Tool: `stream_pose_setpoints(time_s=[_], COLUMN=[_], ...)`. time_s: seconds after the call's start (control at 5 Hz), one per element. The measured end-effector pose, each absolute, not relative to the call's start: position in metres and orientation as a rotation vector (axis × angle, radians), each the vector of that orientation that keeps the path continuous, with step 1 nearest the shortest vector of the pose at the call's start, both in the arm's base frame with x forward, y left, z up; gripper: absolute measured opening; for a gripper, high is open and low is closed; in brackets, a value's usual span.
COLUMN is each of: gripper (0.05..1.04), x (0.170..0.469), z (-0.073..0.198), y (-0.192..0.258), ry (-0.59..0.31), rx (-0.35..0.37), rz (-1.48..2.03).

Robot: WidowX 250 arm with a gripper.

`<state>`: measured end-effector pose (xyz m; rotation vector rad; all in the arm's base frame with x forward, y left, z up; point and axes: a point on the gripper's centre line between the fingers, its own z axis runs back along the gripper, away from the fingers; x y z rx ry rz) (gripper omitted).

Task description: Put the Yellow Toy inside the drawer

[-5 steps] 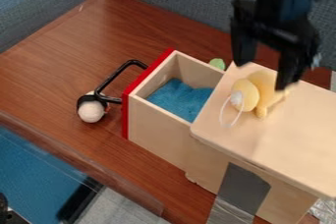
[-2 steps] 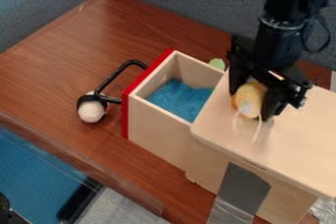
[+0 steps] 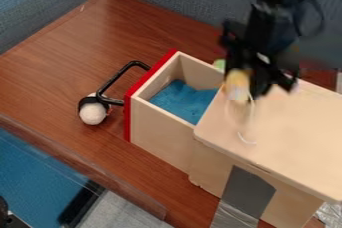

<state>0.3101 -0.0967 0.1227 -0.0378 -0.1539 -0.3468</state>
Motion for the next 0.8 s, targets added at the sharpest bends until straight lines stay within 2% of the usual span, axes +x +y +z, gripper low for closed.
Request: stream_pose_setpoints(time_s=[0.2, 0.6, 0.8], gripper=[0.441, 0.441, 0.521], x=[0.302, 0.291, 0.293], z=[0.127, 0.104, 0.091], y=[-0.068, -0.034, -0.030], ry=[-0.164, -0.125, -0.102], rx=[-0.050, 0.027, 0.020], rz=[-0.279, -0.215, -0.214])
